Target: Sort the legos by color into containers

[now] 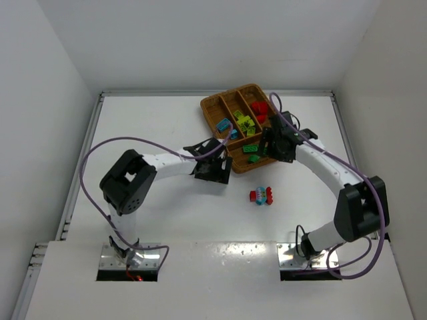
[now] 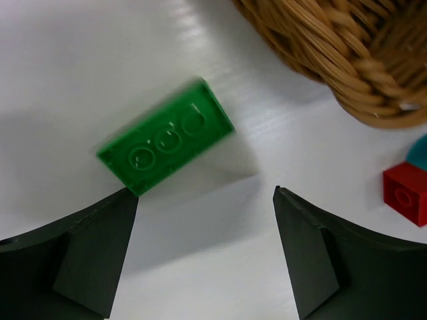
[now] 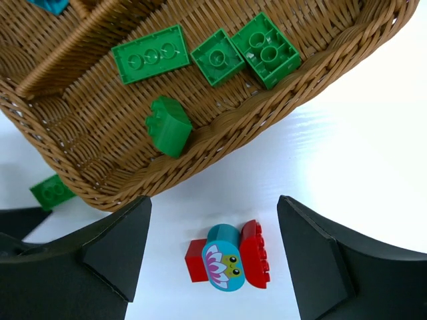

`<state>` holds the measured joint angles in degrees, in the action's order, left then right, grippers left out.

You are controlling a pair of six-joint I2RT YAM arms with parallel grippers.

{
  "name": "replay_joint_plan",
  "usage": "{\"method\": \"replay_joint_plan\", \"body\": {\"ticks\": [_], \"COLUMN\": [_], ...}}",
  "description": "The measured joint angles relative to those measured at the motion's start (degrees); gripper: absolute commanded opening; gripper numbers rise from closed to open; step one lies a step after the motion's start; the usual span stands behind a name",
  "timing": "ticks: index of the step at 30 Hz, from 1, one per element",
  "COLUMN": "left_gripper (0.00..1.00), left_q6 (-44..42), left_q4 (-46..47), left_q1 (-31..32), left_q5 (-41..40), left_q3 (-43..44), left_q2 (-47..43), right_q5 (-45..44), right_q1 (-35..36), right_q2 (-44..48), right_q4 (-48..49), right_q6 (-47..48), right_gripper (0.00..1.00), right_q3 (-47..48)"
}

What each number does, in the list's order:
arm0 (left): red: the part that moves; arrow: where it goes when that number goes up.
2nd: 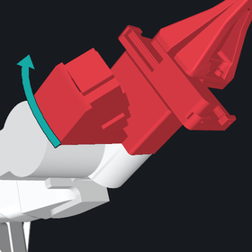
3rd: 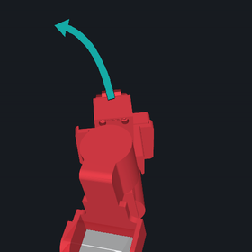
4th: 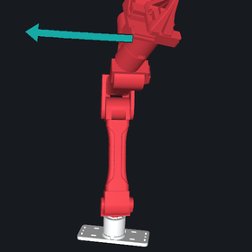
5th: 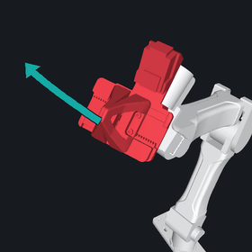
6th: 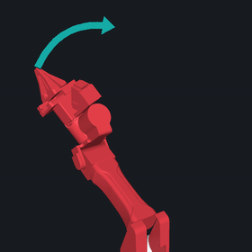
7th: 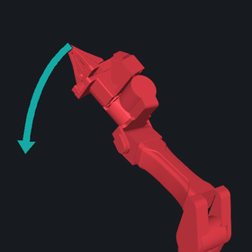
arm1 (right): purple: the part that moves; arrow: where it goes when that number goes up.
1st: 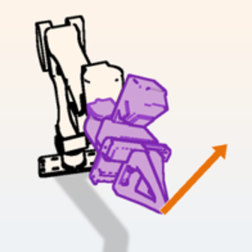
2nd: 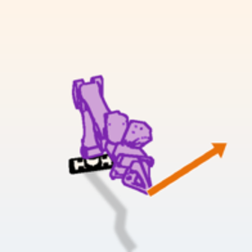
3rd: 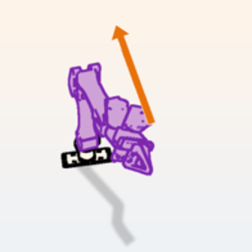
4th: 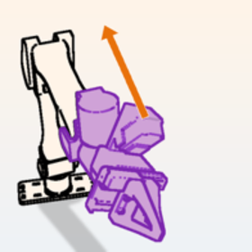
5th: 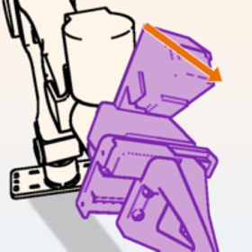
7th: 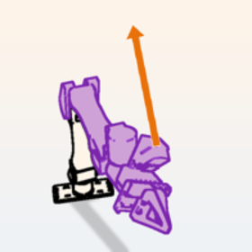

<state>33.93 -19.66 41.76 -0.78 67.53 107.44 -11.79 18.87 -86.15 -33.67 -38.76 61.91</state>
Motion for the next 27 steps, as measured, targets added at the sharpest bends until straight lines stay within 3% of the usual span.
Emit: {"method": "replay_joint_plan", "body": {"ticks": [9,11,16,24,27], "left_gripper": [0.89,0.94,0.95,0.77,0.64], "left_q6": [0.31,0.09,-5.35,-8.83,-8.46], "left_q4": [-3.91,-5.27,-6.49,-6.60,-6.32], "left_q1": [1.22,1.22,1.01,0.28,-0.63], "left_q5": [-3.96,-5.77,-8.61,-10.32,-10.54], "left_q3": [-0.13,1.40,6.25,8.39,8.35], "left_q2": [-0.87,-0.07,3.85,6.25,6.25], "right_q5": [0.04,0.04,0.07,0.07,0.07], "right_q1": [0.00,0.00,0.00,0.00,0.00], "right_q2": [1.27,1.33,2.34,3.65,3.65], "right_q4": [0.00,-0.09,-0.57,-1.33,-1.60], "right_q6": [0.04,0.04,0.04,0.02,0.02], "right_gripper": [0.77,0.77,0.77,0.77,0.77], "right_q3": [-0.81,-1.20,-2.16,-2.62,-2.64]}}
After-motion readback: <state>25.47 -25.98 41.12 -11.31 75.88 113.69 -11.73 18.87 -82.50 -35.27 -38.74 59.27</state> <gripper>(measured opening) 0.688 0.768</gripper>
